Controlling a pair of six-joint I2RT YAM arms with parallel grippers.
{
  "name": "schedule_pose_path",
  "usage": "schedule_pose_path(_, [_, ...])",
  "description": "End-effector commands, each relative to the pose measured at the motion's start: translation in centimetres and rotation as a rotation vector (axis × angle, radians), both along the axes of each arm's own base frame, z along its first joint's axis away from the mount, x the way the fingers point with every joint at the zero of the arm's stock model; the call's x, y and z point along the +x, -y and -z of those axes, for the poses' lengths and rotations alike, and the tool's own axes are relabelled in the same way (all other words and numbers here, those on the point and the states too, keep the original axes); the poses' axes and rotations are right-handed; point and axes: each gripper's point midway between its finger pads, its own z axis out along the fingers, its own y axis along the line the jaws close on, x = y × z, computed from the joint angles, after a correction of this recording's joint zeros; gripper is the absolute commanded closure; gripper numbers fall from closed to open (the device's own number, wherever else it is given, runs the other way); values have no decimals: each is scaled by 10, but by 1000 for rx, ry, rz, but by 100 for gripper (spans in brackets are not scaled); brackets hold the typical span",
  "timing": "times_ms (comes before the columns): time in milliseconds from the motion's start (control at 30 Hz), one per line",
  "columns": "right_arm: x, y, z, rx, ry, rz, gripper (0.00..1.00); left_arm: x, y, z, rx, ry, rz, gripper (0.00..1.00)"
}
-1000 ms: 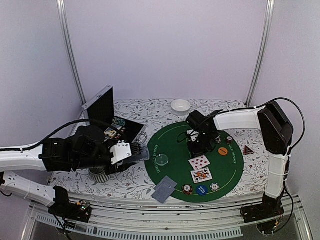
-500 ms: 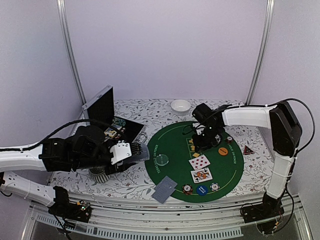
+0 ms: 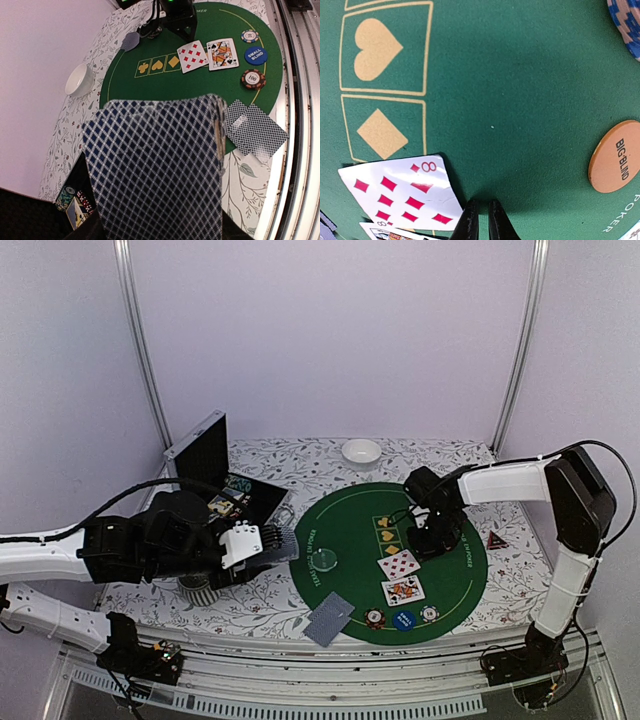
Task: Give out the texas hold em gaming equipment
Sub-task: Adjust the poker card in the community card area, then pick up the poker card from the face-down deck piles.
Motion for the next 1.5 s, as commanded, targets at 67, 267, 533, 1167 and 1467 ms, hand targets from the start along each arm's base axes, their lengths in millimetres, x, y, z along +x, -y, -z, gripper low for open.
schedule_pose_path(67, [-23,-7,14,-17,-53,-39,90,2,0,-5,-22,4,-5,46])
schedule_pose_path(267, [-29,-10,9,-20,-55,-43,90,2,0,-4,-19,3,-4,46])
schedule_pose_path(533, [-27,-3,0,-56,-34,-37,88,2,0,-4,-20,3,-6,46])
schedule_pose_path(1167, [-77,-220,-252,789,489,-617,1,2,2,2,-1,2,3,47])
schedule_pose_path(1467, [-106,-271,-246,983,390,-723,1,3,2,1,-5,8,1,47])
